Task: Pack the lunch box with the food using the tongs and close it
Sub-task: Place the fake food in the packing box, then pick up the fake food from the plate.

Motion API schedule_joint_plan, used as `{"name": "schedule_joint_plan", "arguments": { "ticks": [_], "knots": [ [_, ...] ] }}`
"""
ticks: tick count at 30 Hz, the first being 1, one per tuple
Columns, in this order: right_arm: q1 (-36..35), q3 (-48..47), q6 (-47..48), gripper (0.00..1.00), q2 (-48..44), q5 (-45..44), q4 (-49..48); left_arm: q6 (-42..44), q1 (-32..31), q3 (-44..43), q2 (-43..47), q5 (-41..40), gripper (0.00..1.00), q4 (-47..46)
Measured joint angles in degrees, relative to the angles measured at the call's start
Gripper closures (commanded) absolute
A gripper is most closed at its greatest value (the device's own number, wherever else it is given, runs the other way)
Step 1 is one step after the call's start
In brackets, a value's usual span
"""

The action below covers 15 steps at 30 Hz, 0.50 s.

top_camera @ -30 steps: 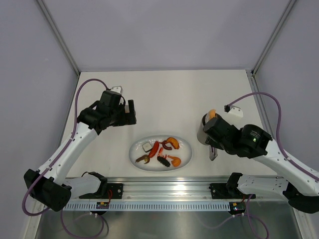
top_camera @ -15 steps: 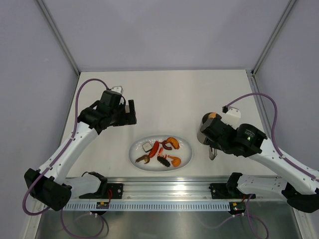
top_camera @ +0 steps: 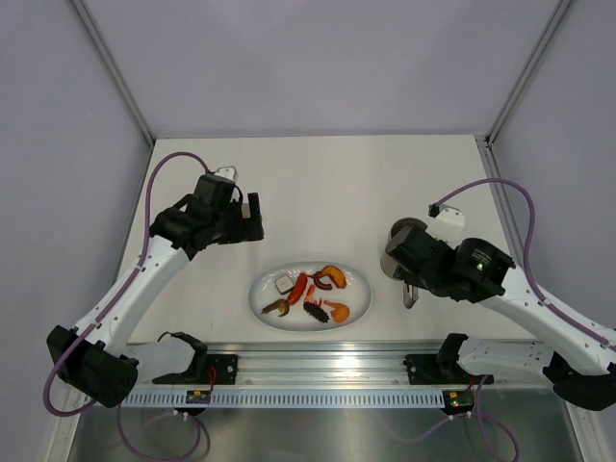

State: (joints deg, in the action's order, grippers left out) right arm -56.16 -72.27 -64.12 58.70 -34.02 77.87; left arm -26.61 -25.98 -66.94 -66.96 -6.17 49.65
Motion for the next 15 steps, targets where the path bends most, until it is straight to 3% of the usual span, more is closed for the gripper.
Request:
{"name": "schedule_joint_plan", "arguments": {
  "ticks": [4, 15],
  "knots": [
    [0.0, -2.6, 0.4, 0.76, 0.4, 0.0, 0.0, 0.0, 0.0, 0.0, 0.0, 0.0, 0.01, 0.0],
    [0.1, -13.3, 7.0, 0.91, 8.7, -0.9, -0.2, 0.0, 0.0, 0.0, 0.0, 0.0, 0.01, 0.0]
  ]
}}
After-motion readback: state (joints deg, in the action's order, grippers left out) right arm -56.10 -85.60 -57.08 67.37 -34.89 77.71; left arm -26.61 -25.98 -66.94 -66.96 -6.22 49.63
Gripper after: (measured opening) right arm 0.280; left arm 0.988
